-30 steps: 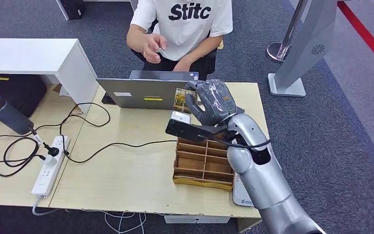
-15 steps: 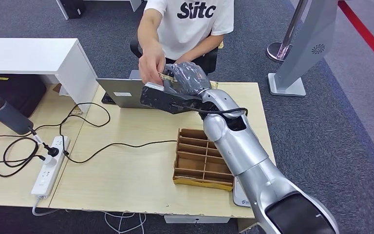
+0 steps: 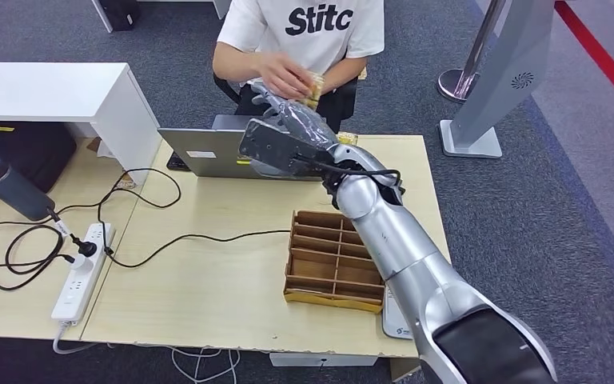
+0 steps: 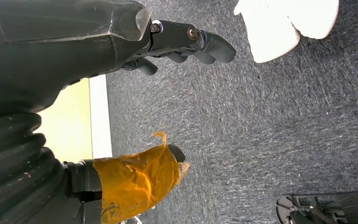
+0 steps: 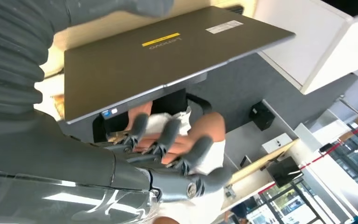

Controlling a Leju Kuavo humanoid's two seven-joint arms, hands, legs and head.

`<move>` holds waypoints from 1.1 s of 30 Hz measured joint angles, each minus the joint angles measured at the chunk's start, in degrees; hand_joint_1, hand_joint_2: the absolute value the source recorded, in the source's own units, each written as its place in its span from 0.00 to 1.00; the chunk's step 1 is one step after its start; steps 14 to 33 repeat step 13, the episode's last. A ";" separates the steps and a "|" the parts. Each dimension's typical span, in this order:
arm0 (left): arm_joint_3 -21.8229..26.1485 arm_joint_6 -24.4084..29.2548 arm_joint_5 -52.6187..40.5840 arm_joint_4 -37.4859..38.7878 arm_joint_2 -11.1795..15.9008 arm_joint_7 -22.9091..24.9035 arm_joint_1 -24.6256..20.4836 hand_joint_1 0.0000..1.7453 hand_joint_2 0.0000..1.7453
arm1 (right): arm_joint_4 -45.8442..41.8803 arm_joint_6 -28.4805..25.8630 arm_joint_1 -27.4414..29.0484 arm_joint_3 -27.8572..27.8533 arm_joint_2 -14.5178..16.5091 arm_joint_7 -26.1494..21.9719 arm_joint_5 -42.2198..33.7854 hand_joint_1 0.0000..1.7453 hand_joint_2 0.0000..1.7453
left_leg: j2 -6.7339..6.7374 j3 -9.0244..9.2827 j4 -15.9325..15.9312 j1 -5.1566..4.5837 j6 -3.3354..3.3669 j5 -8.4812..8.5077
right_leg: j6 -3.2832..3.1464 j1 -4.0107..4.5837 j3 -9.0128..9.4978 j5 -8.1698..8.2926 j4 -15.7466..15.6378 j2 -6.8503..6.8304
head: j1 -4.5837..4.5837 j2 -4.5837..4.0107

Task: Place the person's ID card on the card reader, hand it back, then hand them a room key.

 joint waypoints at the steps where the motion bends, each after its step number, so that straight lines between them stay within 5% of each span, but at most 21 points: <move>1: -0.03 -0.03 0.01 0.00 0.01 0.01 0.00 0.00 1.00 | 0.33 0.49 -0.04 -1.16 -0.40 -0.45 -2.44 0.00 1.00 | 0.00 0.00 0.01 0.00 0.00 0.01 | 0.01 0.00 0.01 0.01 0.00 0.00 | 0.00 0.00; 13: -0.70 -0.13 0.05 0.00 0.13 1.10 -0.01 0.00 1.00 | 0.54 4.82 3.97 -24.19 -5.87 -8.30 -35.62 0.00 1.00 | -0.09 0.01 0.07 -0.03 0.03 -0.01 | 0.07 -0.02 0.06 0.06 -0.07 -0.05 | 0.00 0.00; 33: -0.70 -0.13 0.05 0.00 0.13 1.10 -0.01 0.00 1.00 | 0.54 4.82 3.97 -24.19 -5.87 -8.30 -35.62 0.00 1.00 | -0.09 0.01 0.07 -0.03 0.03 -0.01 | 0.07 -0.02 0.06 0.06 -0.07 -0.05 | 0.00 0.00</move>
